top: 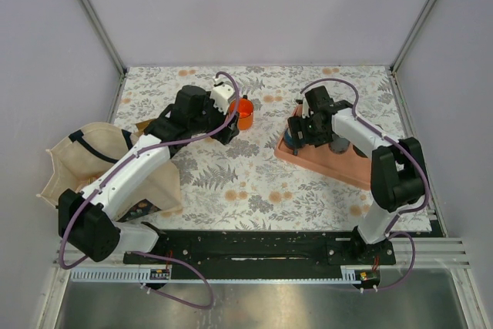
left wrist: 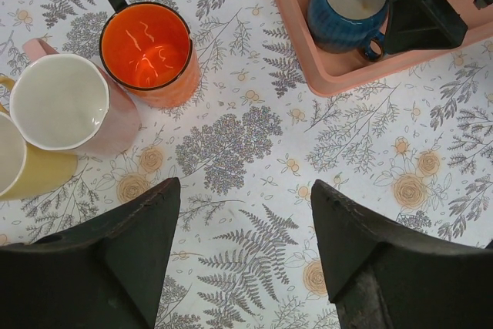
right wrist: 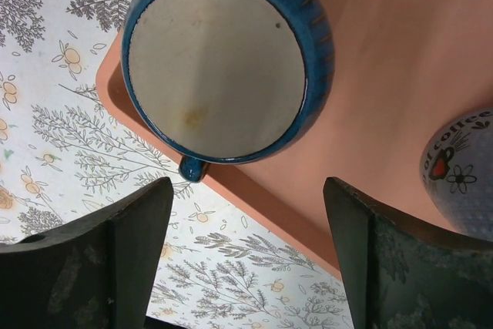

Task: Turn the mug right side up

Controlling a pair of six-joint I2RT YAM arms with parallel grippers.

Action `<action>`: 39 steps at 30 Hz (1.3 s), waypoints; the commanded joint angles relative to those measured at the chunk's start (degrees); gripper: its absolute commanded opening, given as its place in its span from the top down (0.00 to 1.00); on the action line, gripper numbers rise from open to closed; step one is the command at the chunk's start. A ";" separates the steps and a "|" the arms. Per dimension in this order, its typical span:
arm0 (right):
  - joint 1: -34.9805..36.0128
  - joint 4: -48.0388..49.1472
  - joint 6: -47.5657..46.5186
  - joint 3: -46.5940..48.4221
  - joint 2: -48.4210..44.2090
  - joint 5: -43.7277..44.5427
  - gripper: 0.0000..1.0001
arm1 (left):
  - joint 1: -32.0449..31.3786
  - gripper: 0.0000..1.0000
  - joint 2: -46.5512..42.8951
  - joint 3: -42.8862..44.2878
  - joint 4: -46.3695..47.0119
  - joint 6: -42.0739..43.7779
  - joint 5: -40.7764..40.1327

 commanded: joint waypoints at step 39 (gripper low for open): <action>1.13 4.25 -7.53 0.00 -0.77 2.19 1.00 | 0.45 0.30 -1.17 1.68 2.02 3.14 1.79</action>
